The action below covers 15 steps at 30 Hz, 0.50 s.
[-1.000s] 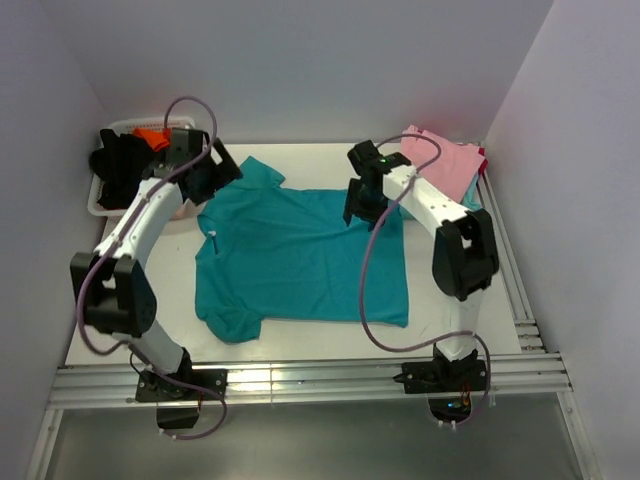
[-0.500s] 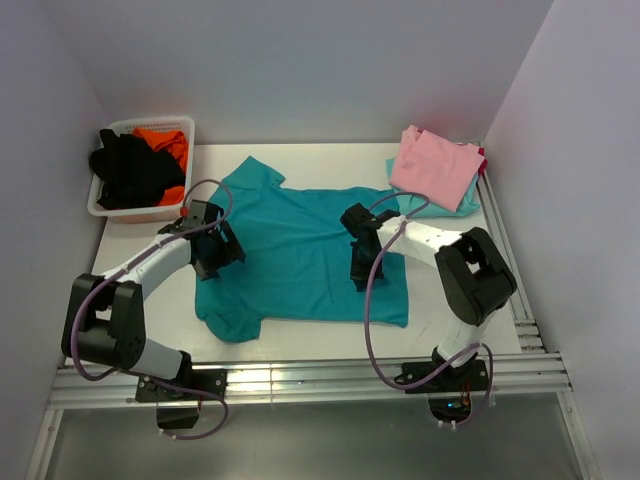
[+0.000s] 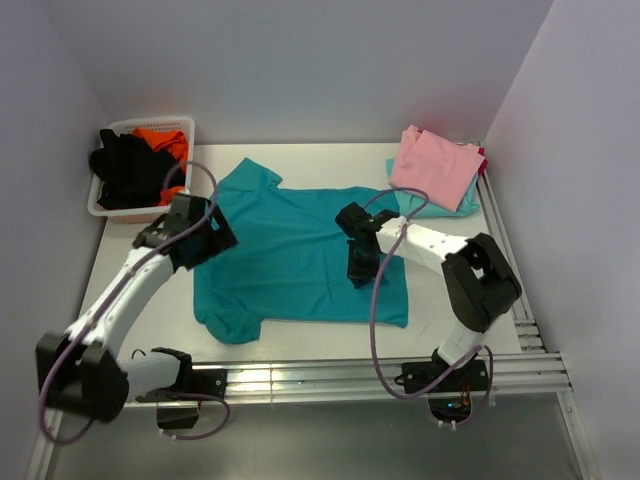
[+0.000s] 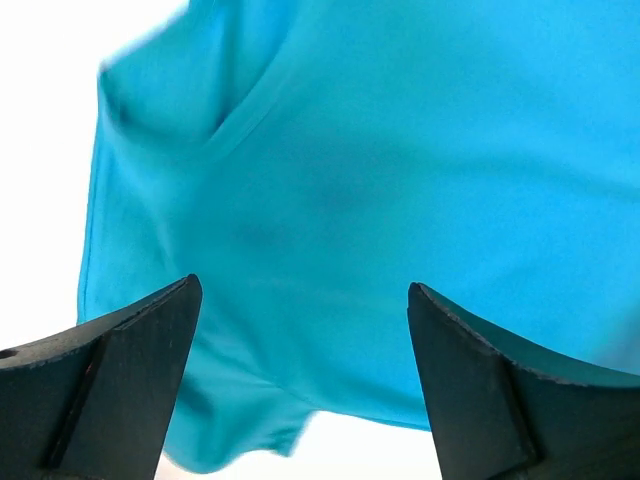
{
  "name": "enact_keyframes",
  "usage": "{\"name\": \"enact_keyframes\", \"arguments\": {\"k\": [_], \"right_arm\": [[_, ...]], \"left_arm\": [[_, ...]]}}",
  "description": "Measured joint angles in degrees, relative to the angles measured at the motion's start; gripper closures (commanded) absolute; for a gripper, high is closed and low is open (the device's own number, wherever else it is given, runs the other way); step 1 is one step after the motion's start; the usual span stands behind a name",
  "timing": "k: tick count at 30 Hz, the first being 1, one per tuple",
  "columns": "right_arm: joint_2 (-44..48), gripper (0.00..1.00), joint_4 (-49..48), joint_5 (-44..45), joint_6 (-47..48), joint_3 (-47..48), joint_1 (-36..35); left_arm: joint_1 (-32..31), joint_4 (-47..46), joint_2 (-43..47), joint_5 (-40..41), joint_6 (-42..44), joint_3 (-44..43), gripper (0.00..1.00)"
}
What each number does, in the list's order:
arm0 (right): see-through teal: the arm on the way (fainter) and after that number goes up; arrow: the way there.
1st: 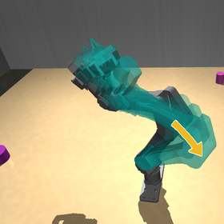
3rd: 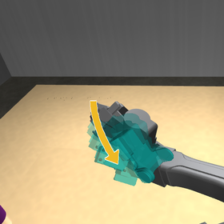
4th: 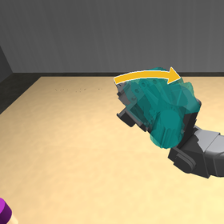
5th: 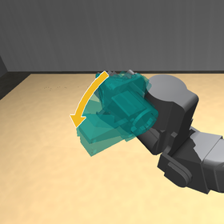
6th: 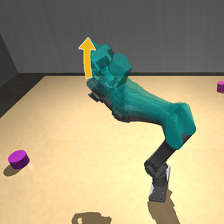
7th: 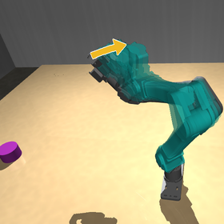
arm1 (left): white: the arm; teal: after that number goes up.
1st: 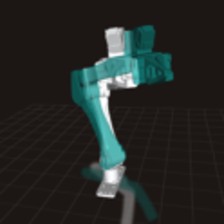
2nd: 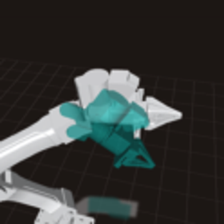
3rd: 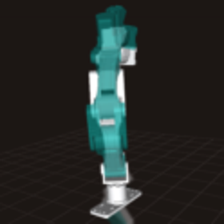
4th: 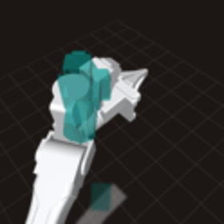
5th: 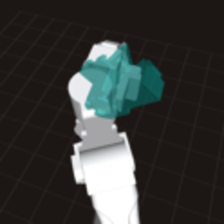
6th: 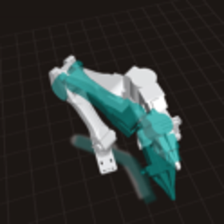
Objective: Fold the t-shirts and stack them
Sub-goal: Flatten the tshirt out
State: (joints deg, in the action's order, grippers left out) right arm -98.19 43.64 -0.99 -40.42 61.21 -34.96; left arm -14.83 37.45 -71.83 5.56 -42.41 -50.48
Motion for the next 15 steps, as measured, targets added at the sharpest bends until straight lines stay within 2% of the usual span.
{"name": "enact_keyframes", "arguments": {"k": [1, 5, 8, 10, 11, 14, 15], "right_arm": [[1.25, 1.00, 1.31, 0.90, -0.15, 1.07, -0.46], [8.41, 0.96, 5.22, 5.84, -0.44, 7.21, -2.62], [14.69, 0.96, 6.67, 9.62, -0.63, 9.38, -4.59], [17.68, 0.96, 8.85, 10.93, -0.90, 9.38, -5.51], [18.80, 0.93, 10.05, 11.10, -1.05, 8.87, -5.68], [21.46, 0.65, 11.65, 11.13, -1.66, 5.46, -5.68], [22.91, 0.51, 12.33, 11.02, -2.14, 3.65, -5.68]], "left_arm": [[-0.24, 0.59, 2.60, 0.72, 0.28, -2.08, 0.01], [-0.74, -1.27, 17.57, 4.74, 1.29, -7.69, 0.01], [-0.63, -2.62, 26.03, 5.53, 0.35, -4.70, 0.23], [-0.52, -0.11, 24.24, 4.00, -0.52, -4.02, 0.33], [-0.55, 1.68, 21.44, 3.21, -0.92, -4.04, 0.33], [-1.49, 8.28, 13.16, 2.71, -2.84, -2.23, 0.32], [-1.90, 10.88, 12.72, 2.21, -3.67, -0.04, 0.31]]}}
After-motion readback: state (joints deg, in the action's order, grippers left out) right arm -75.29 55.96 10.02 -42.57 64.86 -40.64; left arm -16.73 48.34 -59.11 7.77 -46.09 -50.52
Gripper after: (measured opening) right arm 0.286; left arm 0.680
